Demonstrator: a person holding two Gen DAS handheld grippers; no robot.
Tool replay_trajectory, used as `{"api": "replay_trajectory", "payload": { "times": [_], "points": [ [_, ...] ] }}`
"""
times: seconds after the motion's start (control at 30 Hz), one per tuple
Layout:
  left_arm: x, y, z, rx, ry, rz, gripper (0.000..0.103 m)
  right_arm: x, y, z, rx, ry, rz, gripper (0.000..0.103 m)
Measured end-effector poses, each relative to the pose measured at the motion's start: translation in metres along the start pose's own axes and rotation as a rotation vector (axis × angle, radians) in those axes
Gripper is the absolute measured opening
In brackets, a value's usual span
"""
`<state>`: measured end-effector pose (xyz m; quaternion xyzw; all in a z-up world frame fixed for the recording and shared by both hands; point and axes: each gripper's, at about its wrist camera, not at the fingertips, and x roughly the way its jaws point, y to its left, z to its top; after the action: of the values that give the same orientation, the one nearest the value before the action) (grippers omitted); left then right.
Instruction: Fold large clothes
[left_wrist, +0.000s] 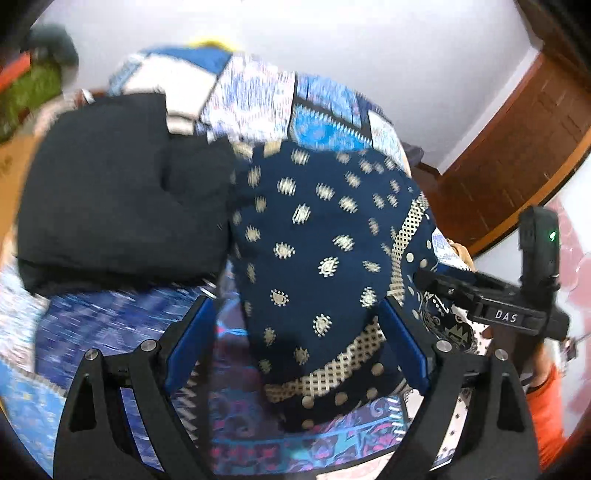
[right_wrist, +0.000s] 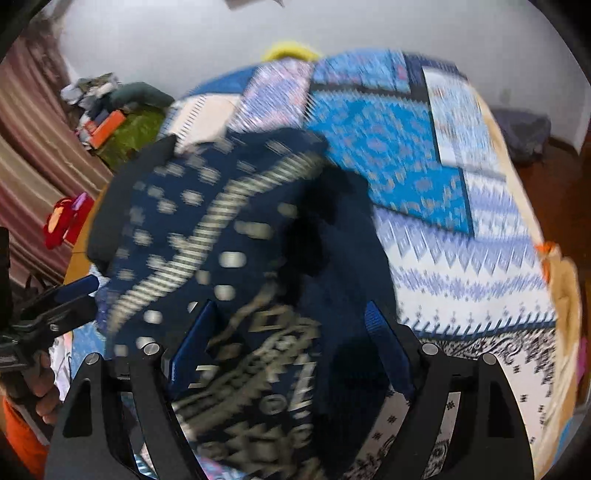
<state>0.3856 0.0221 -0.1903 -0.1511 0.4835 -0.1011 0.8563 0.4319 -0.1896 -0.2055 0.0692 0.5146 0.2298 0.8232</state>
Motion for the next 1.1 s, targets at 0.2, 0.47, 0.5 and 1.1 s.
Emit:
{"api": "replay_trajectory", "payload": {
  "times": [0.2,0.47,0.5,1.1],
  "points": [
    [0.041,0.019,0.004,-0.152,0.096,-0.185,0.102,0.022,-0.048,-0.008,0.118,0.105,0.086,0.096],
    [0.079,0.031,0.008,-0.281,0.156,-0.316,0.103,0.049,-0.061,-0.008,0.254,0.198,0.305,0.097],
    [0.08,0.031,0.009,-0.284,0.156,-0.319,0.103,0.05,-0.057,-0.008,0.25,0.196,0.318,0.097],
    [-0.024,-0.029,0.018,-0.105,0.067,-0.284,0.067,-0.017,0.013,-0.008,0.186,0.136,0.38,0.028]
  ]
}}
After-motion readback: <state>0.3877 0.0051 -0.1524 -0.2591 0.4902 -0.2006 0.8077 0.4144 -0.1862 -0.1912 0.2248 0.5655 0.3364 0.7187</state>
